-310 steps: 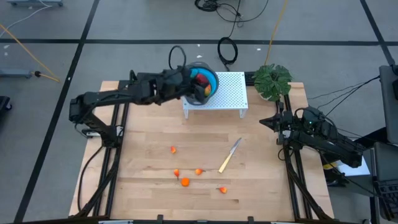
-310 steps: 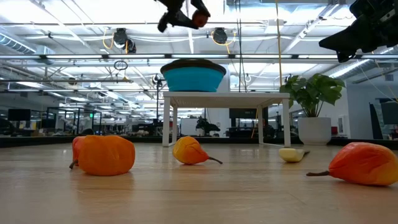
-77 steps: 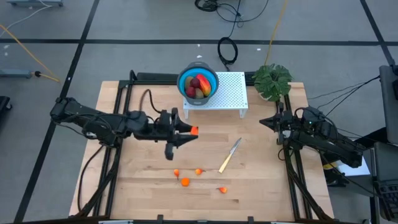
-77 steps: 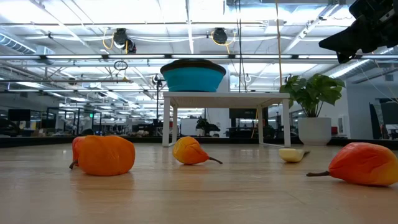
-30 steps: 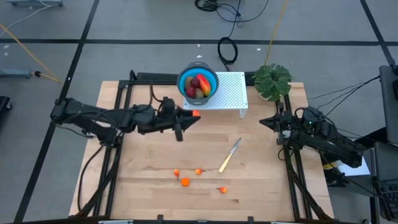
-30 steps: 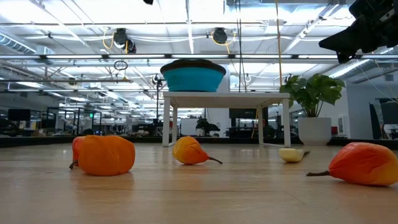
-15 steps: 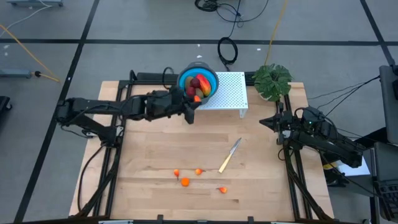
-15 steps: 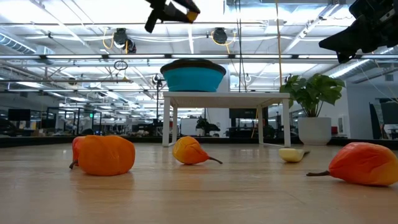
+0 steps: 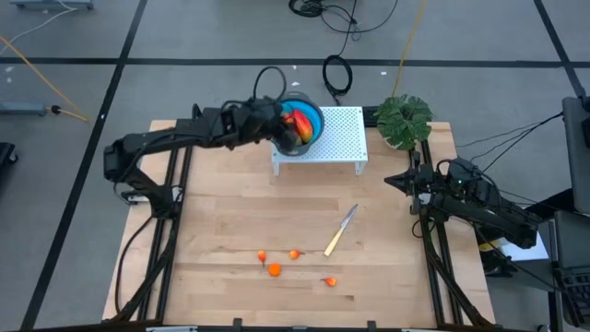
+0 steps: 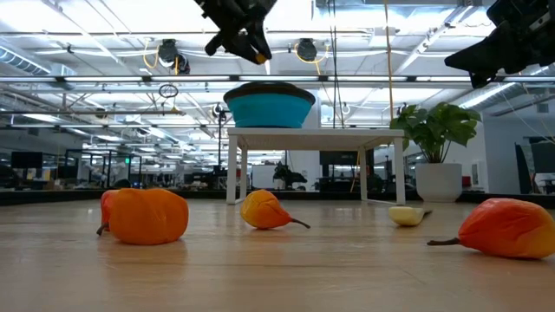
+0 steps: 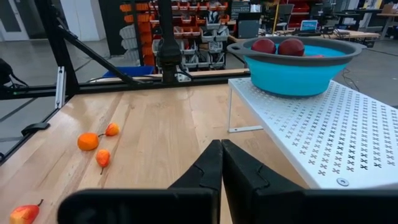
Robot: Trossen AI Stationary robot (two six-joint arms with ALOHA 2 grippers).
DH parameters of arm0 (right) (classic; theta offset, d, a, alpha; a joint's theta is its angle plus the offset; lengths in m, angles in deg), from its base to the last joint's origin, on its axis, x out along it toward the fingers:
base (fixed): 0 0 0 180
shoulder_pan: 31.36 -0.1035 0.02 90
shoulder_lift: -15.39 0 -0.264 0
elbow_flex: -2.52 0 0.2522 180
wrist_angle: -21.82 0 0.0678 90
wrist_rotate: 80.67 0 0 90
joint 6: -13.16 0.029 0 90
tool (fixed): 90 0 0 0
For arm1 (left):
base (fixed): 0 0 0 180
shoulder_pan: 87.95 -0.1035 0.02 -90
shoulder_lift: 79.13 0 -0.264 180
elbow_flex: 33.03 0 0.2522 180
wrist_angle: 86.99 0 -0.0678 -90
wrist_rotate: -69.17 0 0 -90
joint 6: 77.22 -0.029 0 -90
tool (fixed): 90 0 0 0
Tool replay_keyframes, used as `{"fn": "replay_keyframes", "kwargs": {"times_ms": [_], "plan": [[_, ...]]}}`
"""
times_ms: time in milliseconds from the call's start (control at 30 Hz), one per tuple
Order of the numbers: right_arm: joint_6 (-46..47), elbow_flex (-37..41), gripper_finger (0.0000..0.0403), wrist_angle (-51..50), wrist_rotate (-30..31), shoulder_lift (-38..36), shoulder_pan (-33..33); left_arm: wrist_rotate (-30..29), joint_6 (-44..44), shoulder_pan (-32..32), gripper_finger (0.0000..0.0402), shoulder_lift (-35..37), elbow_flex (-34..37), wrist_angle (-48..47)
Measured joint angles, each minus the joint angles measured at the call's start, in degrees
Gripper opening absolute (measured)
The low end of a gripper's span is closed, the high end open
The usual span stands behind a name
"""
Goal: Pick & Place Fruit
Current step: Put the orange peach into the blue strainer bowl on the shelf
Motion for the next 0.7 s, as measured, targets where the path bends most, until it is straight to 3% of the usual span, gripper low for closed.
{"fn": "replay_keyframes", "kwargs": {"times_ms": [200,467,700], "plan": [[0.0,0.0,0.0004,0.0,0.0,0.0,0.0,0.0,-4.2,-4.4,0.012,-4.2,-2.7,-3.1],[0.0,0.0,0.0004,0.0,0.0,0.0,0.0,2.3,1.2,-6.7,0.012,-5.1,-2.7,-11.8],[0.0,0.0,0.0004,0.0,0.0,0.0,0.0,2.9,2.0,-6.3,0.012,-5.1,-2.7,-13.3]]}}
